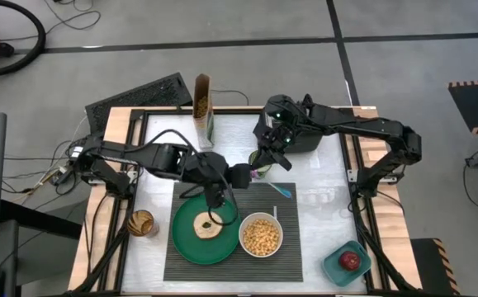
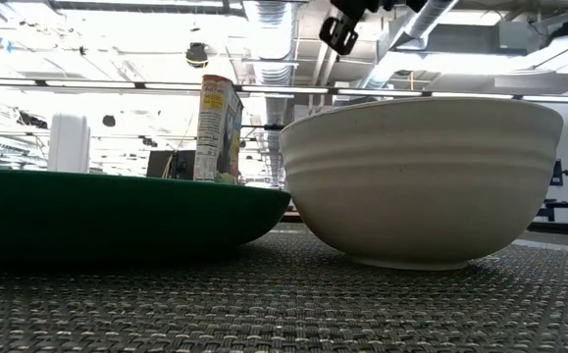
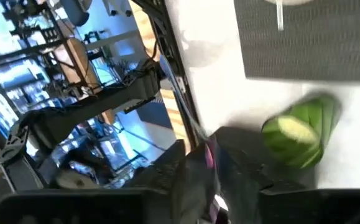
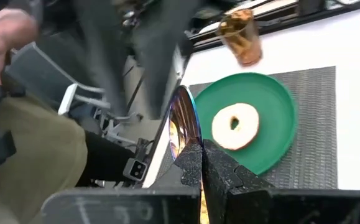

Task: Arrange a breakfast setting
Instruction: Put the spoon on the black placemat to the right of the white bowl

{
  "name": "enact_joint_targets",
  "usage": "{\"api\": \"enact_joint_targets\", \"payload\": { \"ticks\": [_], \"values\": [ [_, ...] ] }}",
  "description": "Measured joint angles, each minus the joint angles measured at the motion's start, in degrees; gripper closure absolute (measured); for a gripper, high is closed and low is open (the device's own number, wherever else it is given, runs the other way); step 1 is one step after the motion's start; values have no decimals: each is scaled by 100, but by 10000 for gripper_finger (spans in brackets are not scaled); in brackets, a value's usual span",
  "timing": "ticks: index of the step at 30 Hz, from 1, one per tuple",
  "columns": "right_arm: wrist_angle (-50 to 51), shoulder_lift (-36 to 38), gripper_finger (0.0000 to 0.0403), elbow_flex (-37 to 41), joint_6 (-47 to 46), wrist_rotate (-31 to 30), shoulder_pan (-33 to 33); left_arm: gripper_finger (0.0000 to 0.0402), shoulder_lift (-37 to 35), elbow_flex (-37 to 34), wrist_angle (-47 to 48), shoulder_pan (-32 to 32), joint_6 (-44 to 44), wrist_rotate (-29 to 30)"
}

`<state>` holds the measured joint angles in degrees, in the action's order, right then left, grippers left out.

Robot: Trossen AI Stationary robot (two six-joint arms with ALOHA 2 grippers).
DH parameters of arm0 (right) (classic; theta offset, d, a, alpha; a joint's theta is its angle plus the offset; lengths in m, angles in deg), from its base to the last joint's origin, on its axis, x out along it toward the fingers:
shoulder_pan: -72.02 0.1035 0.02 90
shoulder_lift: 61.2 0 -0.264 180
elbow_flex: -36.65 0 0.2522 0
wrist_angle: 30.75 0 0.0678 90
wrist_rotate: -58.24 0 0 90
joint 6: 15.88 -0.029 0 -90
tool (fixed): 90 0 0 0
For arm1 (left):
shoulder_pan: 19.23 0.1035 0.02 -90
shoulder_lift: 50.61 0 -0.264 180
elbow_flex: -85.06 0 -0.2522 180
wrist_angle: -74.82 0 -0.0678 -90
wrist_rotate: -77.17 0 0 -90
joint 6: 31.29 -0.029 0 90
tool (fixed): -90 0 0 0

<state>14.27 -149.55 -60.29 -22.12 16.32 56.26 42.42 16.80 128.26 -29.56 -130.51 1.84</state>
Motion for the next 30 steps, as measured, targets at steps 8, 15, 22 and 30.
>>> {"api": "enact_joint_targets", "payload": {
  "ticks": [8, 15, 22, 30],
  "values": [
    [74, 103, 383, 8, -654, 58, -357, 249, -52, 0, 502, -337, 1797, 1136],
    [766, 618, 383, 10, -2116, -2208, -499, 250, -381, 0, 987, -428, 6022, 2493],
    [449, 2133, 383, 1504, -3092, -2716, -562, 269, -1389, 0, 1653, -431, 8505, 3301],
    [-1677, 3998, 383, 4541, -5363, -4362, 439, 284, -2757, 2, 1288, -429, 9713, 3334]
  ]
}}
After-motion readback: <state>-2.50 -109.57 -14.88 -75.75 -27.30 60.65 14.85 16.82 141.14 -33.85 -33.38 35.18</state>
